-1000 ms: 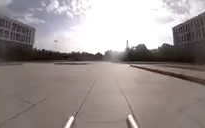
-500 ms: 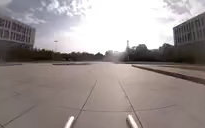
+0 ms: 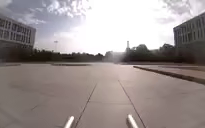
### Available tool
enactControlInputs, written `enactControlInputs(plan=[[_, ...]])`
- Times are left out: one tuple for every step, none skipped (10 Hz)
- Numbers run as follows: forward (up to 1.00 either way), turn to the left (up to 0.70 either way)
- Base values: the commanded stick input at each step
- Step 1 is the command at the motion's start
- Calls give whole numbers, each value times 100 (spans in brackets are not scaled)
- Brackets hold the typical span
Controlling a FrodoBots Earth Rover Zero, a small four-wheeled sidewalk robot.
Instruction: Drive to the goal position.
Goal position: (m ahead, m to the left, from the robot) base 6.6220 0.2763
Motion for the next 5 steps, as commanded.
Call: enactControlInputs(plan=[[100, 0], [100, 0], [100, 0], [100, 0], [100, 0]])
